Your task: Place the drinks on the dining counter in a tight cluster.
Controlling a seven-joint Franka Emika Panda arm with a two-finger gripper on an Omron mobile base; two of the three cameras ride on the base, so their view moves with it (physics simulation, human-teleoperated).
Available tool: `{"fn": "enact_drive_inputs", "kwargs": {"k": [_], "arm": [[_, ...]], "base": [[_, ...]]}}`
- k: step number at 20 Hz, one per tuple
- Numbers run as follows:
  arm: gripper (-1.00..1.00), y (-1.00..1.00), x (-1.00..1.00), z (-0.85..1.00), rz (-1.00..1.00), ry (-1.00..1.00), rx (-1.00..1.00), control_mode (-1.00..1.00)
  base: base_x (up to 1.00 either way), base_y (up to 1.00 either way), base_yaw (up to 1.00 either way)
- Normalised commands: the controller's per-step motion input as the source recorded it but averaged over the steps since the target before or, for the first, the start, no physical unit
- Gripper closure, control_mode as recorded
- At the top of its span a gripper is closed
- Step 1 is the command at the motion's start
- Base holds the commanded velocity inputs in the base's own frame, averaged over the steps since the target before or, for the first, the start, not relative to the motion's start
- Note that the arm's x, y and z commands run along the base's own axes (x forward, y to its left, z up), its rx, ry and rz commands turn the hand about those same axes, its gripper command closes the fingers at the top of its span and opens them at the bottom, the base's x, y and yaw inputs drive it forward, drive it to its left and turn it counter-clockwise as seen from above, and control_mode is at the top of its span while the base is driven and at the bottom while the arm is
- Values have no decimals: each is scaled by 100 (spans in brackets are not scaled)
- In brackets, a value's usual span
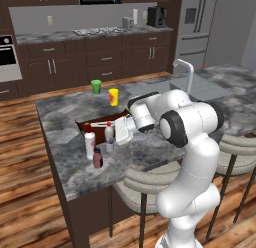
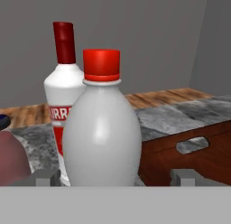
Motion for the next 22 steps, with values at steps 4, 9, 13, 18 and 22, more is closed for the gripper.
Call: {"fn": "enact_drive_inputs", "kwargs": {"k": [4,9,13,18,22], "arm": [[-100,-2,0,0,0,-1,0,-100],[-100,-31,-11,0,-9,-1,0,-100],[-100,-49,-43,2,-15,0,3,-100],[-100,-32,-38,28,-24,10,0,-100],[-100,-27,-25,45,-28,23,-3,-100]], "base": [[0,0,0],[0,0,0],[0,0,0],[0,0,0],[0,0,0]]}}
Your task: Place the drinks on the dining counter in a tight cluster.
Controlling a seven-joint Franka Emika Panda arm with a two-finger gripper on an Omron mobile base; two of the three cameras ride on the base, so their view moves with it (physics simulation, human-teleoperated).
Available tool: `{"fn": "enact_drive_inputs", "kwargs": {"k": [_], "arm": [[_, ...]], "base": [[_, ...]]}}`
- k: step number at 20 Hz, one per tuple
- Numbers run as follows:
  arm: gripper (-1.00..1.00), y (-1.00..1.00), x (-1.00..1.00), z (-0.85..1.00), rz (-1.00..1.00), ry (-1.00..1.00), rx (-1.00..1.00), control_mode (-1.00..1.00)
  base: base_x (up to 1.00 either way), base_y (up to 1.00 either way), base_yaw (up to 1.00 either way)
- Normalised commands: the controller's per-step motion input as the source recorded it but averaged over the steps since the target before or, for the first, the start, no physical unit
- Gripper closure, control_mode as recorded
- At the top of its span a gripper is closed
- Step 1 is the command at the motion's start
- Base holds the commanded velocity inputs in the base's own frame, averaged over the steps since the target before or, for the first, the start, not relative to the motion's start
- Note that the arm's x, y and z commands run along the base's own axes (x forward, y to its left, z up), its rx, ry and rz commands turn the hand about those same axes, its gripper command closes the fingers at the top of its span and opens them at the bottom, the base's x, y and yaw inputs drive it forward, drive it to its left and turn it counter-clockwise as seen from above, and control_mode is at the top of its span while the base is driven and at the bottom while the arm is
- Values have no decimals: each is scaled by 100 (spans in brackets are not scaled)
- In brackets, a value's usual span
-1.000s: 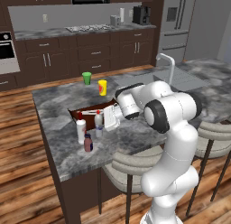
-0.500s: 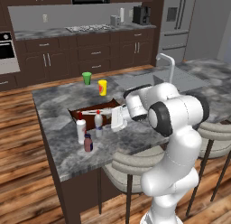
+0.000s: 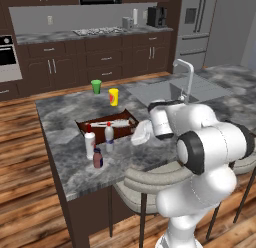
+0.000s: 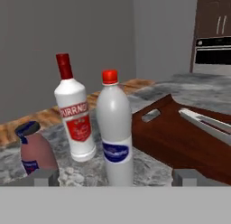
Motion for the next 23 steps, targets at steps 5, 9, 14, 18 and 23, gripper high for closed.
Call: {"fn": "enact_drive_inputs", "kwargs": {"k": [5,9,14,18,23], "arm": [[-100,-16,-7,47,-29,35,-8,-100],[-100,-16,-5,35,-26,35,-13,-100],[-100,-20,-36,16,-28,12,-11,-100],[-100,-51,-44,36,-31,0,-9,-100],[-100,-67,-60,43,-28,-1,-10,-100]], "base": [[0,0,0],[0,0,0],[0,0,0],[0,0,0],[0,0,0]]}}
